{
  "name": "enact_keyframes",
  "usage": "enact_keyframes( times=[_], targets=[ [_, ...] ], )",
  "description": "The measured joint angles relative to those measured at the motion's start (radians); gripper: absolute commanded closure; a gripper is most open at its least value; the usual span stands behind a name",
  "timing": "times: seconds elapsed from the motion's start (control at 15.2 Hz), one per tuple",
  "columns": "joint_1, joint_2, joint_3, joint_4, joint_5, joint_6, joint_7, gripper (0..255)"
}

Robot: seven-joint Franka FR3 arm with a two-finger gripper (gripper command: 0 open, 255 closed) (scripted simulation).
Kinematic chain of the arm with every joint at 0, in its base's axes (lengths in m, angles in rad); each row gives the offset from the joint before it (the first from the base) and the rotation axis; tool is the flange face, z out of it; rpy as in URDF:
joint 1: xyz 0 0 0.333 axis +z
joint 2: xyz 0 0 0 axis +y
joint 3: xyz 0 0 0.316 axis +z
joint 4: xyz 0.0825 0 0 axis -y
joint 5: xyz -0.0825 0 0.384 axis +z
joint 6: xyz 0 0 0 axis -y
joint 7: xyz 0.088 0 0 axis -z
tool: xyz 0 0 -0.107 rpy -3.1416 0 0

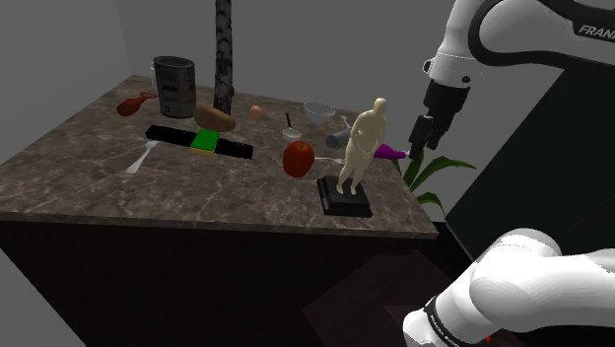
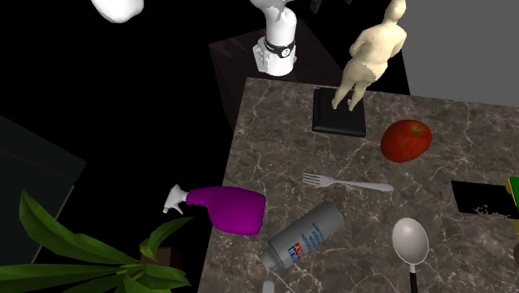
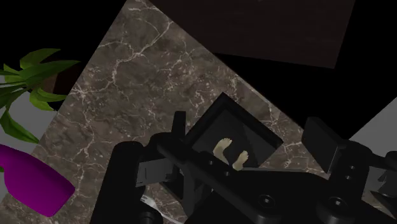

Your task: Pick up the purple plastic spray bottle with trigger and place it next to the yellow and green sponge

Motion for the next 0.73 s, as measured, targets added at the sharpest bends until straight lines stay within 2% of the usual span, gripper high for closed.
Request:
enact_keyframes(
  times=[0.13,0.4,0.73],
  targets=[
    [-0.001,-0.001,-0.012,-0.005,-0.009,0.006,-0.018,0],
    [-0.007,-0.015,-0.104,-0.059,-0.076,0.070,-0.156,0],
    [-0.013,0.024,-0.244,-0.085,-0.167,0.174,-0.353,0]
  ],
)
